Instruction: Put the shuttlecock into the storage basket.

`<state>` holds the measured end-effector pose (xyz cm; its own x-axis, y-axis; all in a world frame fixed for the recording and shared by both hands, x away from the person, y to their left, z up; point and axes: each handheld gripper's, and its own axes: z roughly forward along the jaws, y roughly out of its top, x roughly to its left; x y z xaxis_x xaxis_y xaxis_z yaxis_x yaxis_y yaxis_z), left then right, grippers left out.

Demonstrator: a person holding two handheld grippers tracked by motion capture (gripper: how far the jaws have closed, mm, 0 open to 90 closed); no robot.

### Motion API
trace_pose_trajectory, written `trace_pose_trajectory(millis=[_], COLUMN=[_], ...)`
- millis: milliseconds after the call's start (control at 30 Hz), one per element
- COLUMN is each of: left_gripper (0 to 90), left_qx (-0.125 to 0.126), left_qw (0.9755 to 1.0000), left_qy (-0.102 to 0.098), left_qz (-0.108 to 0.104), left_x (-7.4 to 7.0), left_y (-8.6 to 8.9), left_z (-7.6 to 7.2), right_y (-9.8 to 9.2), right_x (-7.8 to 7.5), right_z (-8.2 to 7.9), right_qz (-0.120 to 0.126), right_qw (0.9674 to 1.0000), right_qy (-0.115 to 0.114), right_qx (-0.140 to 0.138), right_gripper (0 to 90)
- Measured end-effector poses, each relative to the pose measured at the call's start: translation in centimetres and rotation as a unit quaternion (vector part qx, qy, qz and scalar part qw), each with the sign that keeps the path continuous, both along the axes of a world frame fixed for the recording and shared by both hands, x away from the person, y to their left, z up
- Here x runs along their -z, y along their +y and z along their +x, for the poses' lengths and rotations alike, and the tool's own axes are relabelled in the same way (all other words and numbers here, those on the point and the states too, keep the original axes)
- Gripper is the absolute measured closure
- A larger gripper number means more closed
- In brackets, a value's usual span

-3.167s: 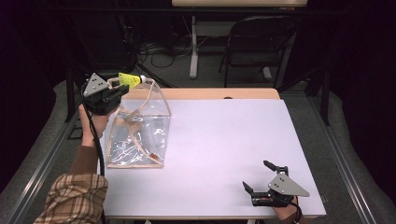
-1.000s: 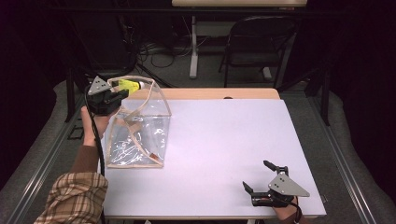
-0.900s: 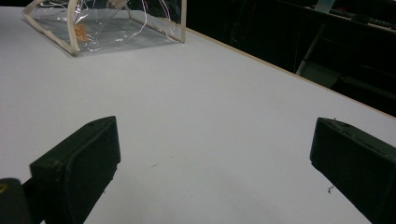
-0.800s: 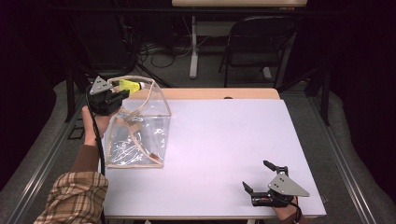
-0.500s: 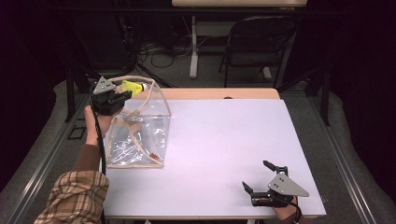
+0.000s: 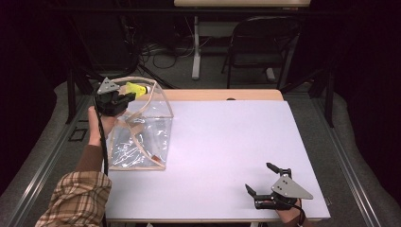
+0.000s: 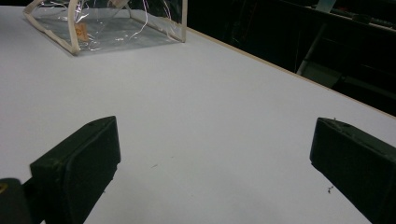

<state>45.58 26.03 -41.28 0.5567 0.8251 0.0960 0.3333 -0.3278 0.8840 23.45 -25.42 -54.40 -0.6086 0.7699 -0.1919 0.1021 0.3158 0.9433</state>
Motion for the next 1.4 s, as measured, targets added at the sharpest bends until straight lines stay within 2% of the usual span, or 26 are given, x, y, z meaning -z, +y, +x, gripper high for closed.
trace_pose_trajectory(millis=[367, 633, 1400], left_gripper=[89.4, 89.3, 89.3], left_qx=[0.002, 0.005, 0.030], left_qw=[1.0000, 0.9996, 0.9979], left_qy=[0.008, 0.026, 0.054], left_qz=[-0.001, 0.003, 0.021], left_x=[0.2, 0.9, 1.2], left_y=[-0.1, -0.4, -1.4], left_z=[0.5, 1.3, 2.2], right_y=[0.0, 0.0, 0.1], right_x=[0.0, 0.0, 0.0], right_z=[0.0, 0.1, 0.1], right_qz=[-0.001, -0.003, -0.003], right_qw=[1.0000, 1.0000, 1.0000], right_qy=[0.001, 0.003, 0.004], right_qx=[0.000, 0.000, -0.001], right_gripper=[1.3, 1.3, 1.3])
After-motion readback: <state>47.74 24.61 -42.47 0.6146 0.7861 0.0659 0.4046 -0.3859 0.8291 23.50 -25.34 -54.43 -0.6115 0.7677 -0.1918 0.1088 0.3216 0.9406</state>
